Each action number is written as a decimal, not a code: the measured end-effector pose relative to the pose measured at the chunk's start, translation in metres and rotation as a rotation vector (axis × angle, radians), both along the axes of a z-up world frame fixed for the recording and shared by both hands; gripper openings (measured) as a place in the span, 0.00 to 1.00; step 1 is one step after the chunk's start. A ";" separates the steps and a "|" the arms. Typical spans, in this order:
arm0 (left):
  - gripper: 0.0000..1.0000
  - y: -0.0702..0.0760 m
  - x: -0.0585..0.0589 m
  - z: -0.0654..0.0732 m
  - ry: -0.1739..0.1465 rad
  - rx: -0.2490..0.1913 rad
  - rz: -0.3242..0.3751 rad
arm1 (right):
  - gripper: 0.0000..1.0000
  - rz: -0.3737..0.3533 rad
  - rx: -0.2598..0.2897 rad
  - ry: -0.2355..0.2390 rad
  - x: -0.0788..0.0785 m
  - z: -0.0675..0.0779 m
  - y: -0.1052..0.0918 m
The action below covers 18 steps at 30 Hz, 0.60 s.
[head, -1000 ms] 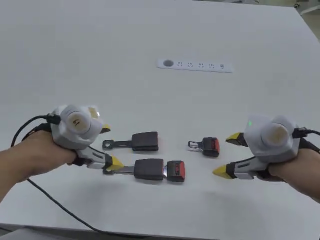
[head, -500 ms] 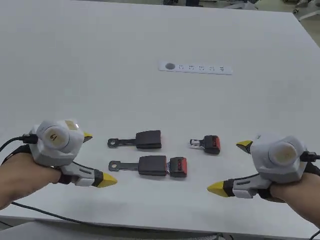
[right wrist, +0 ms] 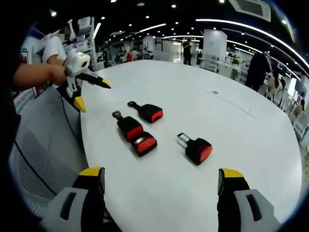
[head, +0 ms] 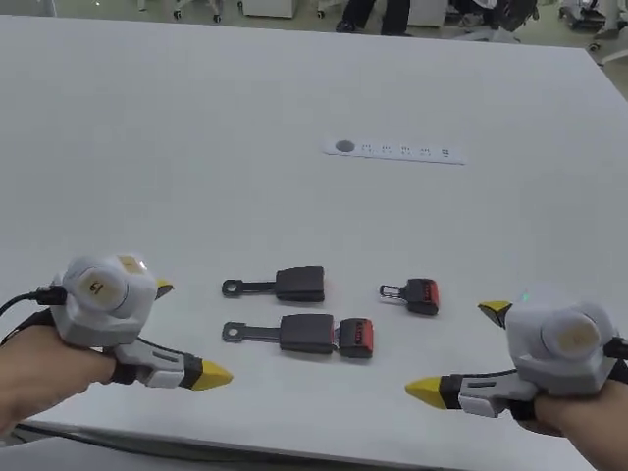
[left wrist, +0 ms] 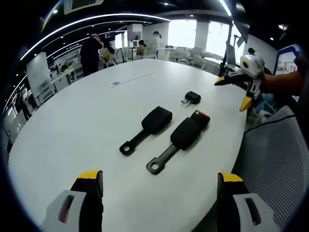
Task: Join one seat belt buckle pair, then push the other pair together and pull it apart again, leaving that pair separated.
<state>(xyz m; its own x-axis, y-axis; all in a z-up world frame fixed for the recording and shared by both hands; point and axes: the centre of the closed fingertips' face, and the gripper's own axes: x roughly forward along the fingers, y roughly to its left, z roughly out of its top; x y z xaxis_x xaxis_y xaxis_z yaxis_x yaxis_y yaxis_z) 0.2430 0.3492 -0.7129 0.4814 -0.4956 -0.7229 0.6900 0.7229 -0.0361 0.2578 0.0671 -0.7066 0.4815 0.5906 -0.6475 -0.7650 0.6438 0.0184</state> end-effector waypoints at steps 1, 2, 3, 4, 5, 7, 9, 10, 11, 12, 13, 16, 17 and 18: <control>1.00 0.001 -0.001 0.001 -0.001 -0.002 0.008 | 0.99 -0.002 0.002 0.001 -0.001 0.000 0.001; 1.00 0.002 0.000 0.002 -0.004 -0.007 0.015 | 0.99 0.000 0.005 0.000 -0.002 0.001 0.003; 1.00 0.003 -0.002 0.003 -0.005 -0.014 0.021 | 0.99 0.001 0.005 -0.003 -0.002 0.002 0.005; 1.00 0.003 -0.002 0.004 -0.008 -0.018 0.025 | 0.99 0.004 0.004 -0.005 -0.003 0.002 0.006; 1.00 0.002 -0.002 0.006 -0.010 -0.019 0.026 | 0.99 0.004 0.002 -0.006 -0.003 0.003 0.006; 1.00 0.003 -0.002 0.005 -0.013 -0.021 0.033 | 0.99 0.000 0.006 -0.006 -0.004 0.004 0.007; 1.00 0.005 -0.001 0.006 -0.016 -0.030 0.040 | 0.99 0.000 0.008 -0.002 -0.004 0.003 0.007; 1.00 0.005 -0.001 0.007 -0.016 -0.034 0.044 | 0.99 0.002 0.007 -0.001 -0.005 0.003 0.008; 1.00 0.006 -0.001 0.007 -0.017 -0.039 0.052 | 0.99 0.004 0.006 -0.001 -0.006 0.003 0.009; 1.00 0.006 -0.001 0.007 -0.019 -0.041 0.053 | 0.99 0.005 0.008 0.000 -0.007 0.003 0.010; 1.00 0.005 -0.001 0.008 -0.021 -0.043 0.056 | 0.99 0.005 0.008 0.001 -0.008 0.003 0.011; 1.00 0.011 0.002 0.002 -0.025 -0.050 0.059 | 0.99 0.008 0.007 0.002 -0.009 0.001 0.012; 1.00 0.006 -0.001 0.006 -0.029 -0.052 0.059 | 0.99 0.007 0.004 0.001 -0.009 0.001 0.012; 1.00 0.004 -0.002 0.007 -0.033 -0.056 0.056 | 0.99 0.003 0.003 -0.001 -0.007 0.000 0.011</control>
